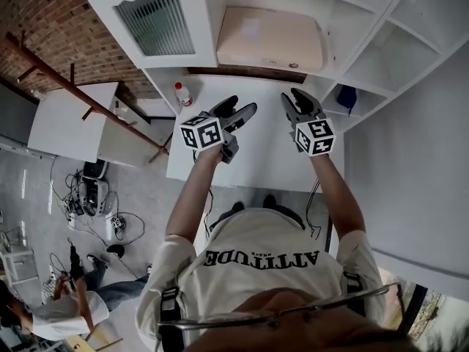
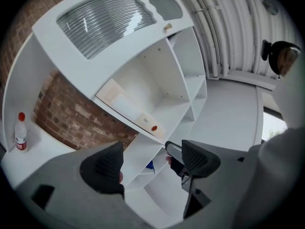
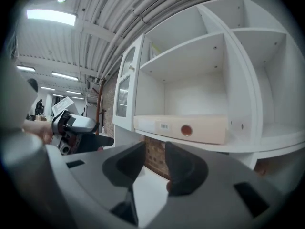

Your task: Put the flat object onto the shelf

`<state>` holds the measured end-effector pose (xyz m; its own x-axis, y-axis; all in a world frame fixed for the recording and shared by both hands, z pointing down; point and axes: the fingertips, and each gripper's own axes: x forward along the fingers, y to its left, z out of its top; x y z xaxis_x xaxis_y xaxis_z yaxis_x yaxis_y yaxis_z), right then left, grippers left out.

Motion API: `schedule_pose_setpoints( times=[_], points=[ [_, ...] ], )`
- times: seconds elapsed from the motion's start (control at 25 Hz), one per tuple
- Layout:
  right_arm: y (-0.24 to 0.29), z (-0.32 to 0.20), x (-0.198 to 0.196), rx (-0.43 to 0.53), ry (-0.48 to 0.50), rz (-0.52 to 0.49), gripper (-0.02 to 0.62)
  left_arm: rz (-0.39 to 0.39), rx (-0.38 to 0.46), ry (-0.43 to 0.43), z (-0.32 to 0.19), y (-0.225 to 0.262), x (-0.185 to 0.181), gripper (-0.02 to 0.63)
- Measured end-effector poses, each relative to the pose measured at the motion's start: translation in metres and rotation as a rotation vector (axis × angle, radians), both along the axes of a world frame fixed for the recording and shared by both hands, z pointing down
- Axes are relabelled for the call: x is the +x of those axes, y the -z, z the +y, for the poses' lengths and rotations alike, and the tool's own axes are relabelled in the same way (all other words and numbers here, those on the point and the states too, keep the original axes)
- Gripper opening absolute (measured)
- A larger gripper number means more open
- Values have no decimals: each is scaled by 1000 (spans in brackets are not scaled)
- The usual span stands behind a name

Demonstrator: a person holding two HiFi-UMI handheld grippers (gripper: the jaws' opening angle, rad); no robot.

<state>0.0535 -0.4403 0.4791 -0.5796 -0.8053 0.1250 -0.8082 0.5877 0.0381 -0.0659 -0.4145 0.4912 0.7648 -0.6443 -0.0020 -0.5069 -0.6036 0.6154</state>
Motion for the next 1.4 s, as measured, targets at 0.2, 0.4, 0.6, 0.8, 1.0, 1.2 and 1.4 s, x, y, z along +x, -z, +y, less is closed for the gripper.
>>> schedule_pose_setpoints(
  times=[0.2,0.4,0.6,0.8,1.0,1.2,1.4],
  points=[
    [5,46,5,17,-52,-31,92,-93,97,-16,31,3,-11,381],
    [6,90,17,17,-116,-39,61,-113,135,-2,51,5,-25,256],
    [4,127,31,14,-160,-49,46,-209,184,22,71,0,-30,174],
    [5,160,56,10,-189,-83,43,-267,209,11,94,-8,-19,136],
    [1,194,78,0,-186,-121,38,-311,205,63,121,-17,-17,98],
    [-12,227,94,-22,-164,-109,35,-336,188,154,153,-23,-21,48],
    [-15,265,103,-14,-131,-114,34,-349,184,215,199,-26,-23,29]
  ],
)
